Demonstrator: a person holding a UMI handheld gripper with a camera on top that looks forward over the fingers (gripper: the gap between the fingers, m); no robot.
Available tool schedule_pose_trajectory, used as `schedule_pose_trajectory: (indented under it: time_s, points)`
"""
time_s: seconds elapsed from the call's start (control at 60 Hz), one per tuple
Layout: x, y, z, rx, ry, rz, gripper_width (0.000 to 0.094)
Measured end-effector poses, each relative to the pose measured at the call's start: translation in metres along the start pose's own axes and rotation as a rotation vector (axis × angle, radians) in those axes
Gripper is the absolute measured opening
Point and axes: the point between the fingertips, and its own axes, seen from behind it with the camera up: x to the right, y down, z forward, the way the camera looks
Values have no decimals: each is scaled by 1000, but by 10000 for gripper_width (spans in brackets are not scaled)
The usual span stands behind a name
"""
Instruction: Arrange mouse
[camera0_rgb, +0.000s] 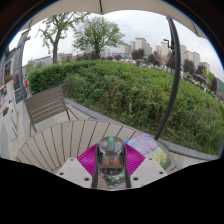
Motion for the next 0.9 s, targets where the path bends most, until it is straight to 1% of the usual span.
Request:
schedule_pose_trajectory:
  time_s: [0.083,0.15,0.233,0.283,0.383,0.417,0.433,0.45,0.483,0.5,0.517,0.6,0.667,0.733,0.9]
  points:
    - [43,10,42,-33,10,7,372]
    - [72,28,66,-66,16,17,372]
    - [92,54,89,-104,19,19,381]
    - [96,69,100,-122,5,26,393]
    - [90,94,106,-168,-53,25,466]
    - [91,90,104,-143,-55,15,492]
    - [91,91,103,-148,-52,10,534]
    - [91,95,101,-159,-46,8,610]
    - [97,96,95,-174,-21,6,835]
    - [99,95,91,-174,-7,6,854]
    - [99,93,86,-172,-1,2,829]
    - [95,78,50,-154,-22,-17,851]
    - [88,78,9,-183,-45,-11,848]
    - [86,76,-43,-194,-54,11,840]
    - [77,104,-174,-246,-71,6,849]
